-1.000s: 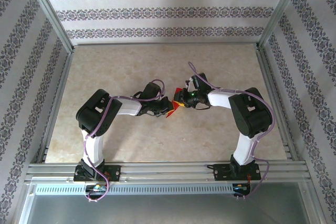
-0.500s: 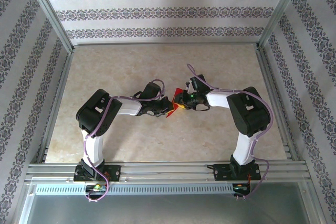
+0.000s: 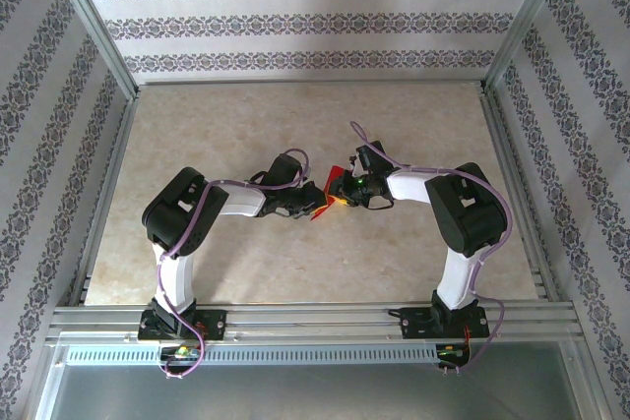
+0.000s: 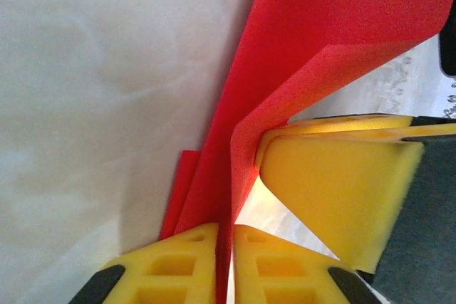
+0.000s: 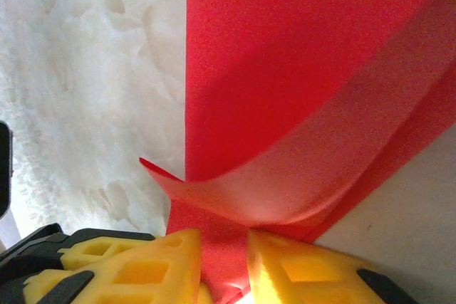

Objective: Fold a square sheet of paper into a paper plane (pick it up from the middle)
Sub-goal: Fold the wing for the fifth time at the center of the table.

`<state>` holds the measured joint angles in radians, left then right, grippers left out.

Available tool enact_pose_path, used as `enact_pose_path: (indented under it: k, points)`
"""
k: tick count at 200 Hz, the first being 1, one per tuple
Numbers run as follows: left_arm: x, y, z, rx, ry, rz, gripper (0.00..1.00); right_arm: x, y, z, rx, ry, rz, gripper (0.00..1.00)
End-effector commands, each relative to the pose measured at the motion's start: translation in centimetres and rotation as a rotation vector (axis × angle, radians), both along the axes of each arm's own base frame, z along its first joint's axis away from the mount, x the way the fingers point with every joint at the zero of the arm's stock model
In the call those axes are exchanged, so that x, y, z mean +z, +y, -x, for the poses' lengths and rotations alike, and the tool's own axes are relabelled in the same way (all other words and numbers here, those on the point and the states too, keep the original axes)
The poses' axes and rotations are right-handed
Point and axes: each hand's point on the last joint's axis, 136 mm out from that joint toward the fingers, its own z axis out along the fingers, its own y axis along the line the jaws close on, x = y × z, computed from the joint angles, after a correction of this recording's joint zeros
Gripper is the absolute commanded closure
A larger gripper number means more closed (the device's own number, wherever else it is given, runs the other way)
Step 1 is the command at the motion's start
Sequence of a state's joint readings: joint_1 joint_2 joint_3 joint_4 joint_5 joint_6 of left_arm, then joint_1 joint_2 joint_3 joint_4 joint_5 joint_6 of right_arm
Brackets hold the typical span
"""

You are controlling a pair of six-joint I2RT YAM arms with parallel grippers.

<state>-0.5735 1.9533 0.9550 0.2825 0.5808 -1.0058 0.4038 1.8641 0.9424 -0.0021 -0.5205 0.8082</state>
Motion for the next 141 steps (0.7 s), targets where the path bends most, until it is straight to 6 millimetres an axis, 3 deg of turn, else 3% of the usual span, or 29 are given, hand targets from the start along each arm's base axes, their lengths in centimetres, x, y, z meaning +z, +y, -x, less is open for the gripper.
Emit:
enact_pose_path:
  k: [1,78,141]
  points:
    - [-1.7,2.2,1.9,0.001,0.083,-0.086,0.83,-3.3,-2.1,1.4,-0.017,0.088,0.121,0.72]
    - [-0.7,2.6,2.6,-0.016,0.080,-0.098,0.82,-3.6,-2.1,1.3,-0.007,0.094,0.128,0.73]
    - [-1.5,2.8,2.6,-0.010,0.098,-0.115,0.84,-3.7,-2.1,1.4,-0.003,0.098,0.130,0.73]
